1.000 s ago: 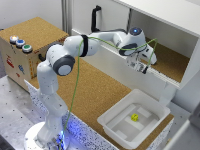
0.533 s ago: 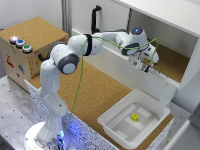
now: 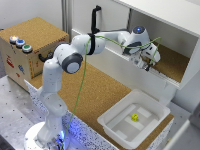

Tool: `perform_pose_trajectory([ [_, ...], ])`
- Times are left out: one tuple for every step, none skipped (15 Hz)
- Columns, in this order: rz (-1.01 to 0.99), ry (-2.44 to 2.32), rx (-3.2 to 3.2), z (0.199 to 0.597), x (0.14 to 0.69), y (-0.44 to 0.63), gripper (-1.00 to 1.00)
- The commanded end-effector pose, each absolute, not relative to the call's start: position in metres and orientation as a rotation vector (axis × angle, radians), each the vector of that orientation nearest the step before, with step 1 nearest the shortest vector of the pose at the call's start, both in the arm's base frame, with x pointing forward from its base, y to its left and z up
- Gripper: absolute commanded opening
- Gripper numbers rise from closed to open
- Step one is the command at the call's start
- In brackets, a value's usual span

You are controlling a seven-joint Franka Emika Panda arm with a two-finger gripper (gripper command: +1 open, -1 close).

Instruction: Go towards the purple block and grasp it

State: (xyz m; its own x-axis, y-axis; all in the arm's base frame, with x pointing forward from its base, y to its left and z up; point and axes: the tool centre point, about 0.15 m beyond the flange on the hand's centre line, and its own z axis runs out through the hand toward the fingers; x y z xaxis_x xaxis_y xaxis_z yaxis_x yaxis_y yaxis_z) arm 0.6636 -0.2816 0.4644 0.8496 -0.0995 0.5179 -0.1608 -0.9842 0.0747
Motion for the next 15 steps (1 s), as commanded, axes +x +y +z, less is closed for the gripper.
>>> perform_pose_trajectory([
  [0.696, -0.245, 2.983, 0.464, 0.702, -0.295, -1.0],
  [0.684, -0.249, 2.984, 0.462, 0.703, -0.296, -1.0],
  [0.679, -0.254, 2.987, 0.46, 0.702, -0.296, -1.0],
  [0.676, -0.251, 2.985, 0.46, 0.701, -0.295, -1.0],
  [0.674, -0.248, 2.984, 0.459, 0.7, -0.294, -1.0],
  [0.672, -0.247, 2.984, 0.458, 0.699, -0.293, -1.0],
  [0.671, -0.246, 2.982, 0.458, 0.698, -0.293, -1.0],
  [0.679, -0.242, 2.983, 0.46, 0.696, -0.293, -1.0],
  [0.696, -0.24, 2.979, 0.464, 0.692, -0.294, -1.0],
  [0.712, -0.233, 2.976, 0.467, 0.687, -0.293, -1.0],
  [0.732, -0.229, 2.972, 0.472, 0.679, -0.293, -1.0],
  [0.752, -0.222, 2.97, 0.475, 0.67, -0.293, -1.0],
  [0.758, -0.212, 2.966, 0.475, 0.66, -0.293, -1.0],
  [0.768, -0.196, 2.952, 0.476, 0.65, -0.292, -1.0],
  [0.771, -0.186, 2.944, 0.476, 0.639, -0.293, -1.0],
])
